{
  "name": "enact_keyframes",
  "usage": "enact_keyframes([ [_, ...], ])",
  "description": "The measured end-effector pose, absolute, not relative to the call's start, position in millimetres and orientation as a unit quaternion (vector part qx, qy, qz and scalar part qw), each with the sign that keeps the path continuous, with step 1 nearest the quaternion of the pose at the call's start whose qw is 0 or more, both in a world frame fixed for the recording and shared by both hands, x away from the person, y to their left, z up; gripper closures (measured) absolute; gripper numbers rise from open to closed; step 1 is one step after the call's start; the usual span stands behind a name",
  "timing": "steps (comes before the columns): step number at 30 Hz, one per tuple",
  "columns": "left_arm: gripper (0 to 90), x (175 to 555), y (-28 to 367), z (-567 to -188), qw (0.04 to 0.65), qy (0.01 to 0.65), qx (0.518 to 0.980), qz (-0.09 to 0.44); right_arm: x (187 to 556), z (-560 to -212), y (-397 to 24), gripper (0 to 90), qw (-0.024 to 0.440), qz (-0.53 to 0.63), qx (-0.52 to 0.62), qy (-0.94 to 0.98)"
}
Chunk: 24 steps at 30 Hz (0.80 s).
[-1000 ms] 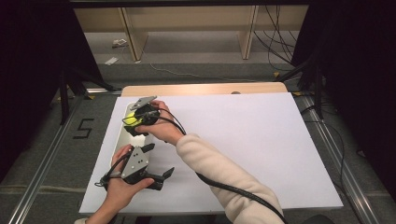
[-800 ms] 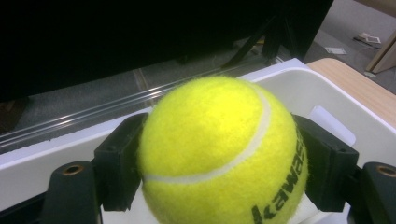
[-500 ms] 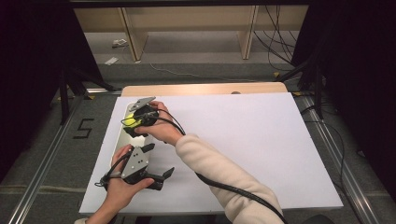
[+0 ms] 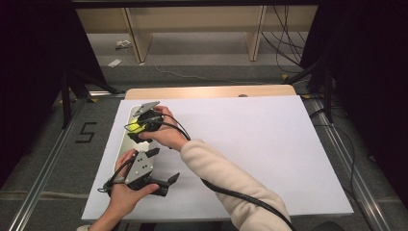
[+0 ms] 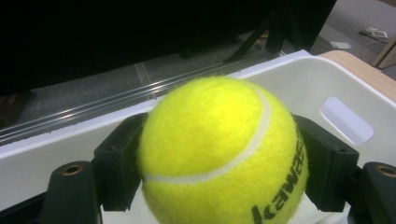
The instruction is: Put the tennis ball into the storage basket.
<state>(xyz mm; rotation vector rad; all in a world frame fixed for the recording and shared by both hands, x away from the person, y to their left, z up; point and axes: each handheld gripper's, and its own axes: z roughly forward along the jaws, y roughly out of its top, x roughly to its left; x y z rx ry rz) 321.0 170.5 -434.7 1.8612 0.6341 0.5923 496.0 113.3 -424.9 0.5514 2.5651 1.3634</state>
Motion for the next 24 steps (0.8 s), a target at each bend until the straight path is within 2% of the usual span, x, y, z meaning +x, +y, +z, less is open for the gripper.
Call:
enact_keyframes([
  [24,0.0,320.7,170.1,-434.9,0.517,0.263,0.777,0.246,493.5,-430.0,117.0,26.3,0.087,0.449,0.179,0.871],
])
